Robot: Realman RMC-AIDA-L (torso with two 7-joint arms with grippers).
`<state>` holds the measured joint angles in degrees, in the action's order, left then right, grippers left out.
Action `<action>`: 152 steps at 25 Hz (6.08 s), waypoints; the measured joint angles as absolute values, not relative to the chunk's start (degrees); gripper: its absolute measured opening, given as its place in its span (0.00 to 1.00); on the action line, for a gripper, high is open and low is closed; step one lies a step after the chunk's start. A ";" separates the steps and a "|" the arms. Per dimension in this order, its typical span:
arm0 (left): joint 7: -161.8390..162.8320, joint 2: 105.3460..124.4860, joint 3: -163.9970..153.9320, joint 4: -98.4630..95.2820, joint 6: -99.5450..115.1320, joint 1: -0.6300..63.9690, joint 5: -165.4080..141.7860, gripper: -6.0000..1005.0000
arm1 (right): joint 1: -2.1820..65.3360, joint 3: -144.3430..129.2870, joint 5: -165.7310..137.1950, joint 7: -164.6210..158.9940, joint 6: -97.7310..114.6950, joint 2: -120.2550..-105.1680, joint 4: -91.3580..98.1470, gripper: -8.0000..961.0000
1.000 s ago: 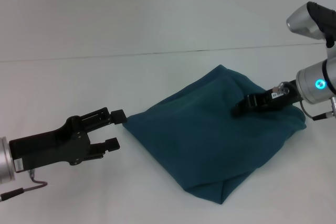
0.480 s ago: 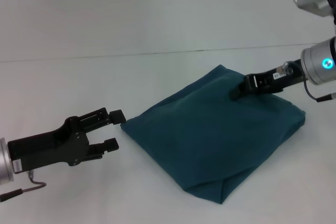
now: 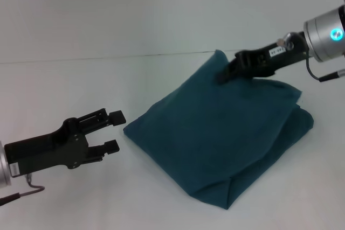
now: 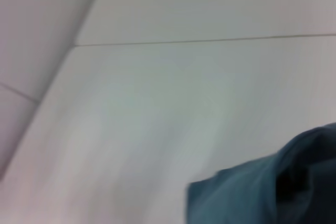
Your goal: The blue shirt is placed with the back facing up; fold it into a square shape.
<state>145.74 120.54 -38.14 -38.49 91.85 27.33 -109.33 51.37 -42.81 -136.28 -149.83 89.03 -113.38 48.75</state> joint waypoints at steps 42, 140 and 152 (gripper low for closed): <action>145.45 120.67 -37.33 -38.41 91.14 26.98 -109.33 0.93 | 50.26 -51.24 -145.97 -146.43 79.04 -112.93 48.99 0.07; 146.71 123.91 -53.96 -26.48 63.98 40.66 -112.04 0.93 | 45.28 -35.78 -129.11 -150.78 83.13 -100.85 41.63 0.97; 146.16 124.54 -55.38 -19.57 57.30 46.45 -111.58 0.93 | 45.08 -35.42 -129.02 -150.76 83.86 -100.65 41.64 0.98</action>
<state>146.16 124.54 -55.38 -19.57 57.30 46.45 -111.58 45.08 -35.42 -129.02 -150.76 83.86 -100.65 41.64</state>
